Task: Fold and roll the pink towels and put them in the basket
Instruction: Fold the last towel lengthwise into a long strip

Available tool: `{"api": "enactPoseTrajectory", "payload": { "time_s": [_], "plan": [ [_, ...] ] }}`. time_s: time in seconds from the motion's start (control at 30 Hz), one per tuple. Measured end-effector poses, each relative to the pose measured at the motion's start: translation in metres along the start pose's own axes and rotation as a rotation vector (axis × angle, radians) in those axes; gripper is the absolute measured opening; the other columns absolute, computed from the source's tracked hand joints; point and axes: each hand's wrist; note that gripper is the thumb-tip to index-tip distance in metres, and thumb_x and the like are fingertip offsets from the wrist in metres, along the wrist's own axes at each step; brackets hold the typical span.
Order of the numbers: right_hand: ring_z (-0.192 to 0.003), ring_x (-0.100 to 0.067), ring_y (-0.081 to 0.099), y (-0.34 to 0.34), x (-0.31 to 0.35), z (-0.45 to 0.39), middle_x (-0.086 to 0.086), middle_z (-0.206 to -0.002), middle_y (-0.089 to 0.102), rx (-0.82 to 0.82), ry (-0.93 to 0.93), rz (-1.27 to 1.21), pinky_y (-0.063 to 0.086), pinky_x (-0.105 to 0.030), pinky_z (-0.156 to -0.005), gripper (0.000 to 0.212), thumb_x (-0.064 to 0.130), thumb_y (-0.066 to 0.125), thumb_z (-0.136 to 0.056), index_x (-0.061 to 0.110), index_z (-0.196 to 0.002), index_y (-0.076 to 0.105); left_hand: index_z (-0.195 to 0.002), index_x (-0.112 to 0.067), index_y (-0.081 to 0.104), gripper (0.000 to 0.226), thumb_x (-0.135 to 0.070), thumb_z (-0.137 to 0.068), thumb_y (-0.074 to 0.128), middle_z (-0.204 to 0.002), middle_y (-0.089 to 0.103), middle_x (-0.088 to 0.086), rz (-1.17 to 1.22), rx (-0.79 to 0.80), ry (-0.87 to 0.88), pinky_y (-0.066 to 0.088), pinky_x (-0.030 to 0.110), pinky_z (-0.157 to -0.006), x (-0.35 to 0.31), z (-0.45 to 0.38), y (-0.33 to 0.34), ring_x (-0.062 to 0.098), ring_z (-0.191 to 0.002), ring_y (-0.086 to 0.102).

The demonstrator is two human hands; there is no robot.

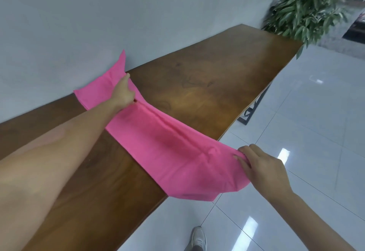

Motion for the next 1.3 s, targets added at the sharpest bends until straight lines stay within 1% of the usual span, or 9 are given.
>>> {"api": "enactPoseTrajectory", "payload": {
  "time_s": [0.03,0.1,0.2,0.37,0.5,0.7,0.87,1.13,1.3],
  "plan": [
    [-0.047,-0.023,0.050,-0.006,0.011,0.007,0.005,-0.074,0.053,0.001,-0.019,0.036,0.041,-0.029,-0.035,0.006,0.025,0.063,-0.092,0.020,-0.088,0.065,-0.159,-0.011,0.017,0.082,0.015,-0.087,0.044,-0.164,0.024,0.008,0.019,0.002,0.006,0.049,0.045,-0.101,0.007,0.006,-0.009,0.038,-0.133,0.048],
    [-0.047,-0.023,0.047,-0.014,0.035,0.025,0.003,-0.072,0.050,-0.005,-0.084,0.073,0.032,-0.025,-0.034,0.029,-0.001,0.075,-0.069,0.018,-0.089,0.066,-0.159,-0.011,0.016,0.082,0.016,-0.087,0.044,-0.165,0.021,0.007,0.041,0.000,0.016,0.054,0.036,-0.093,0.019,0.021,-0.024,0.032,-0.135,0.046],
    [-0.052,-0.021,0.051,-0.017,0.070,0.055,0.004,-0.077,0.053,0.017,-0.173,0.047,0.030,-0.027,-0.036,0.041,-0.002,0.067,-0.059,0.020,-0.094,0.069,-0.159,-0.012,0.017,0.081,0.017,-0.088,0.044,-0.165,0.022,0.007,-0.006,-0.031,0.004,0.052,0.019,-0.065,0.041,0.046,-0.035,0.029,-0.124,0.054],
    [-0.063,-0.014,0.059,0.017,0.104,0.104,0.011,-0.092,0.060,0.248,-0.181,-0.043,0.037,-0.026,-0.038,0.036,0.023,0.084,-0.071,0.030,-0.100,0.064,-0.158,-0.005,0.018,0.079,0.011,-0.087,0.049,-0.163,0.019,0.018,-0.097,-0.004,-0.161,0.039,0.052,-0.112,0.084,0.079,-0.028,0.044,-0.139,0.037],
    [-0.066,-0.007,0.058,0.024,0.105,0.122,0.018,-0.089,0.057,0.337,-0.174,-0.129,0.033,-0.020,-0.043,0.026,0.054,0.054,-0.089,0.033,-0.104,0.058,-0.150,-0.006,0.029,0.065,-0.003,-0.090,0.054,-0.162,0.008,0.022,-0.314,-0.053,-0.266,0.032,0.054,-0.113,0.070,0.109,-0.006,0.051,-0.134,0.033],
    [-0.085,-0.004,0.062,0.037,0.067,0.116,0.019,-0.106,0.061,0.480,0.168,-0.296,0.052,-0.027,-0.069,0.022,0.046,0.047,-0.101,0.037,-0.120,0.056,-0.154,-0.011,0.029,0.066,-0.029,-0.097,0.057,-0.163,0.016,0.017,-0.503,0.050,0.116,0.015,0.056,-0.118,0.009,0.161,0.057,0.039,-0.149,0.014],
    [-0.094,-0.003,0.061,0.068,0.032,0.085,0.016,-0.112,0.059,0.483,0.358,-0.508,0.054,-0.030,-0.079,0.017,0.036,0.050,-0.102,0.038,-0.116,0.059,-0.156,-0.012,0.023,0.071,-0.048,-0.100,0.047,-0.165,0.012,0.012,-0.418,0.162,0.052,0.011,0.051,-0.121,-0.024,0.202,0.123,0.032,-0.152,0.007],
    [-0.146,-0.029,0.017,0.132,0.018,0.030,-0.007,-0.159,0.029,0.651,-0.092,-0.465,0.033,-0.052,-0.114,0.052,0.022,0.055,-0.094,0.024,-0.145,0.048,-0.158,-0.013,0.020,0.071,-0.052,-0.101,0.032,-0.166,0.015,0.006,-0.582,0.007,-0.004,0.009,0.046,-0.125,-0.025,0.219,0.157,0.026,-0.154,0.009],
    [-0.141,-0.030,0.034,0.174,-0.008,0.029,-0.007,-0.146,0.050,0.639,-0.310,-0.485,0.043,-0.050,-0.105,0.037,0.035,0.049,-0.103,0.014,-0.131,0.062,-0.158,-0.015,0.022,0.070,-0.053,-0.101,0.033,-0.166,0.017,0.004,-0.621,-0.029,-0.006,0.011,0.045,-0.125,-0.021,0.219,0.159,0.023,-0.153,0.011]
  ]
}}
Point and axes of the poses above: each hand's wrist, its own z-axis away from the middle knuckle, its own y-axis out of the palm, x = y × z
